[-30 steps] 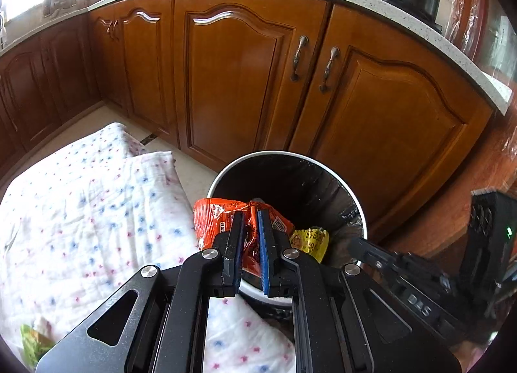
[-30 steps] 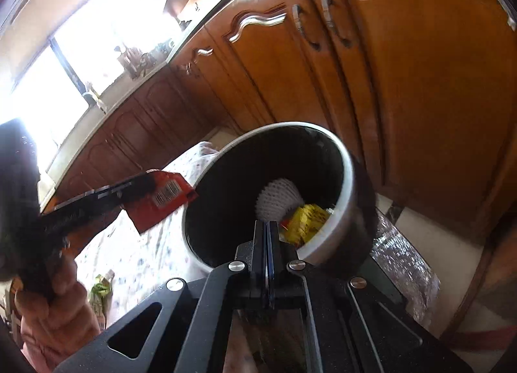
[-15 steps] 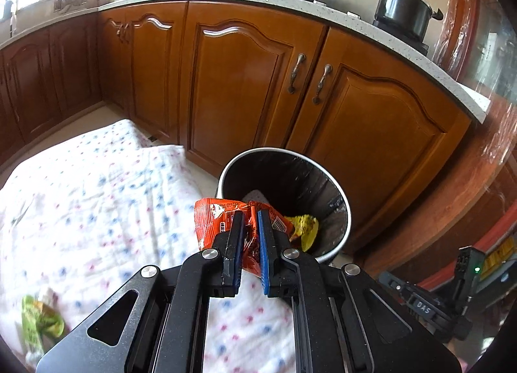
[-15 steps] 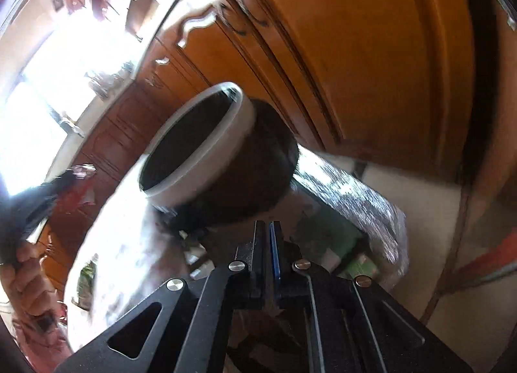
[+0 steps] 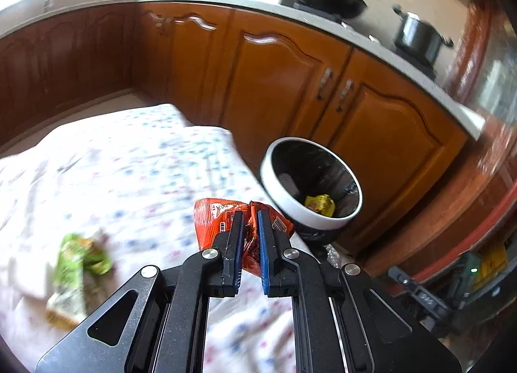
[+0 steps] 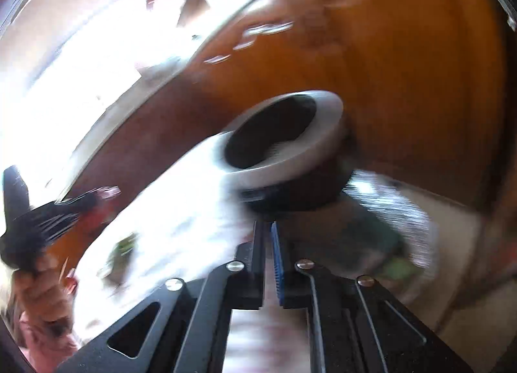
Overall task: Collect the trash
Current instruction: 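Grasp the green juice pouch with the right tool while the left tool holds the orange bag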
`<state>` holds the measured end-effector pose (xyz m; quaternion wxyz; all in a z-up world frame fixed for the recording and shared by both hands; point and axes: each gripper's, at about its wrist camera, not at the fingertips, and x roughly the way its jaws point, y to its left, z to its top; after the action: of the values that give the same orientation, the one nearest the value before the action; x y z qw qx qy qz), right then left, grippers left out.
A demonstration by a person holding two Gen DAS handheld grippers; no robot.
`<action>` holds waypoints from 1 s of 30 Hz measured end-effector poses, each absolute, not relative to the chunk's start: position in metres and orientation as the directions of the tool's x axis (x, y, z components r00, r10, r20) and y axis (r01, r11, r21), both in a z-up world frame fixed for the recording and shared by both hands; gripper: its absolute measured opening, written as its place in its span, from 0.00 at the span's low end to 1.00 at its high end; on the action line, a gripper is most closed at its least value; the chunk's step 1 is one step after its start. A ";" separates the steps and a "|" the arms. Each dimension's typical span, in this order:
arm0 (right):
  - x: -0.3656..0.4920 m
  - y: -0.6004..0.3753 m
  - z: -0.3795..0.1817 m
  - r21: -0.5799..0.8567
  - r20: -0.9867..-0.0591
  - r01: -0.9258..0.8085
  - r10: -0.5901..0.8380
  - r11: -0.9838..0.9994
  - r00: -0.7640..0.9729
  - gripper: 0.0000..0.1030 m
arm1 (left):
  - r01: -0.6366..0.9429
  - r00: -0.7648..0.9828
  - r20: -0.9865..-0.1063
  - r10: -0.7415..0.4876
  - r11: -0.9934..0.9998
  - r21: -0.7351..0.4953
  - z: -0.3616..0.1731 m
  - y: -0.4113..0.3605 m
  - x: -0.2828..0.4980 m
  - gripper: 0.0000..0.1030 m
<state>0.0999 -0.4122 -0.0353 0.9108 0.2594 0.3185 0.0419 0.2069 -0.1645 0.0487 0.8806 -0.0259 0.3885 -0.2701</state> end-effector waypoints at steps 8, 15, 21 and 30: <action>0.185 -0.290 -0.043 0.547 -0.581 -0.132 0.489 0.826 0.650 0.43 | 0.280 0.658 -0.667 -0.351 0.935 -0.216 0.047 -0.065 0.183 0.07; 0.221 -0.208 -0.043 0.540 -0.612 -0.210 0.551 0.815 0.567 0.43 | 0.101 0.706 -0.667 -0.237 0.966 -0.236 0.040 0.024 0.179 0.07; 0.241 -0.178 -0.056 0.511 -0.667 -0.196 0.530 0.837 0.524 0.27 | 0.057 0.705 -0.672 -0.228 0.962 -0.267 0.031 0.051 0.183 0.07; 0.222 -0.196 -0.041 0.484 -0.631 -0.238 0.525 0.842 0.571 0.02 | 0.071 0.689 -0.684 -0.240 0.962 -0.265 0.025 0.047 0.186 0.07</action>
<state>0.2217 -0.1958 -0.0407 0.8687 0.1757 0.4078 0.2196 0.1860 0.0474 0.0253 0.9125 -0.1095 0.3848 -0.0851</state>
